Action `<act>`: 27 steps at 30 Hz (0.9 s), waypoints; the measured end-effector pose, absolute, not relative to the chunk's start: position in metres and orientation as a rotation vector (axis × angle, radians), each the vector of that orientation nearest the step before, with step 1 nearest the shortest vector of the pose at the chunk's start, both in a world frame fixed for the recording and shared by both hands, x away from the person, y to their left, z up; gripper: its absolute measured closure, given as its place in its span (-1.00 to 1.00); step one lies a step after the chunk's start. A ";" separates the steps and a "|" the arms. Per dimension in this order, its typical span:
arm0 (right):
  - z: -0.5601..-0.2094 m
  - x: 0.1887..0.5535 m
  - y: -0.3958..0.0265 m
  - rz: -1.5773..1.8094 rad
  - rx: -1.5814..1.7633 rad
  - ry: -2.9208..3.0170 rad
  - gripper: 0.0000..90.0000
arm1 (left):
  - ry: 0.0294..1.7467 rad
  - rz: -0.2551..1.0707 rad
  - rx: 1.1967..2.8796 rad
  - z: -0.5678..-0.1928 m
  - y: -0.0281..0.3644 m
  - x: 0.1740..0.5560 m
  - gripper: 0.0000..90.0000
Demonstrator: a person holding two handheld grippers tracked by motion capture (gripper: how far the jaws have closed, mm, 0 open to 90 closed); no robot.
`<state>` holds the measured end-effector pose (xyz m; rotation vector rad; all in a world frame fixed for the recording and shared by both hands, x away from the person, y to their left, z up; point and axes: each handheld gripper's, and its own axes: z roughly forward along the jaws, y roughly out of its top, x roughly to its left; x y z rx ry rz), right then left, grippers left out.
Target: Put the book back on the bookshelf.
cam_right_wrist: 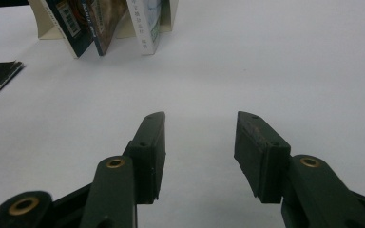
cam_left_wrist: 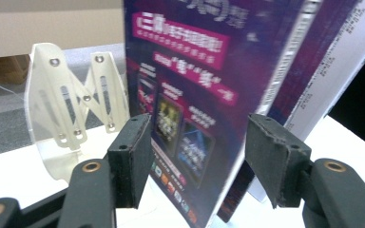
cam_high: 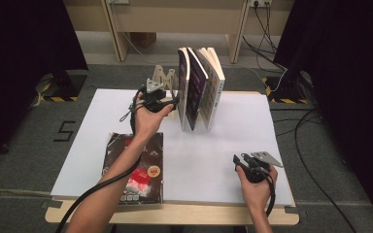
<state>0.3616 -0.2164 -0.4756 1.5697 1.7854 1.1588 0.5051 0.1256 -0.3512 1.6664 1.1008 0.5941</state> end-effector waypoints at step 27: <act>-0.465 0.363 -0.205 1.178 1.533 1.800 0.21 | 1.258 0.563 1.697 -0.389 0.230 0.471 -0.01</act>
